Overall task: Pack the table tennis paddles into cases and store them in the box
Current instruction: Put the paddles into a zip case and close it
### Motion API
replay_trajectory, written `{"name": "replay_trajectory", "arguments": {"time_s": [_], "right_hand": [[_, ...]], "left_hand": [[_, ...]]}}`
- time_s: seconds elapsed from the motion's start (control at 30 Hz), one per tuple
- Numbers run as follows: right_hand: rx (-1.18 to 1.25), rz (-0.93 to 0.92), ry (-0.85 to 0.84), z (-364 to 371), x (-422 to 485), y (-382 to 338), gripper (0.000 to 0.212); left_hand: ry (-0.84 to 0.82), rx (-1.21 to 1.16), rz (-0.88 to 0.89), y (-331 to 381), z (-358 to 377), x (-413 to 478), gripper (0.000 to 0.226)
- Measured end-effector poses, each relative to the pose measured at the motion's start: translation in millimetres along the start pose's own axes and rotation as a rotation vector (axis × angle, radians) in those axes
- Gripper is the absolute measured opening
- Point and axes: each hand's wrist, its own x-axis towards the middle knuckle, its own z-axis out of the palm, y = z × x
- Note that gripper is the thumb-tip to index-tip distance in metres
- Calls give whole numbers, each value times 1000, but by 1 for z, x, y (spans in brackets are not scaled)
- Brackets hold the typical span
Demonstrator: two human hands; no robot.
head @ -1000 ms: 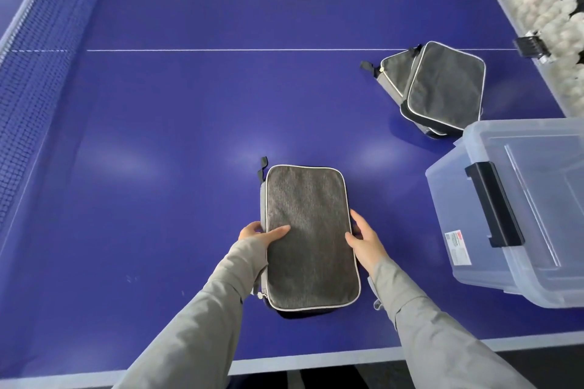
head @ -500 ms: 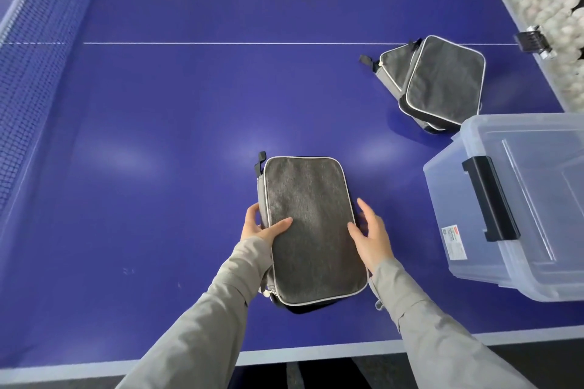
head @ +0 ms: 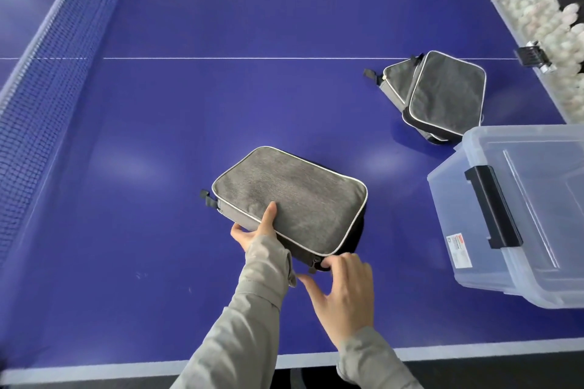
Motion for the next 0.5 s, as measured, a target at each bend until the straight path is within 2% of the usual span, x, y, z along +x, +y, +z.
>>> {"name": "replay_trajectory", "arguments": {"time_s": [0.13,0.23,0.43,0.5], "right_hand": [[-103,-130,16,1,11,-2,19],[-83,-221,3,-1,14,-7,21],[-20,-218,48,-14,19,-12,25],[6,-156,81,-20,22,-5,26]], "left_hand": [[32,-76,7,7,-2,-2,77],[37,-92,43,13,-9,-1,76],[36,-108,26,20,-24,7,74],[24,-121,30,22,-28,11,75]]}}
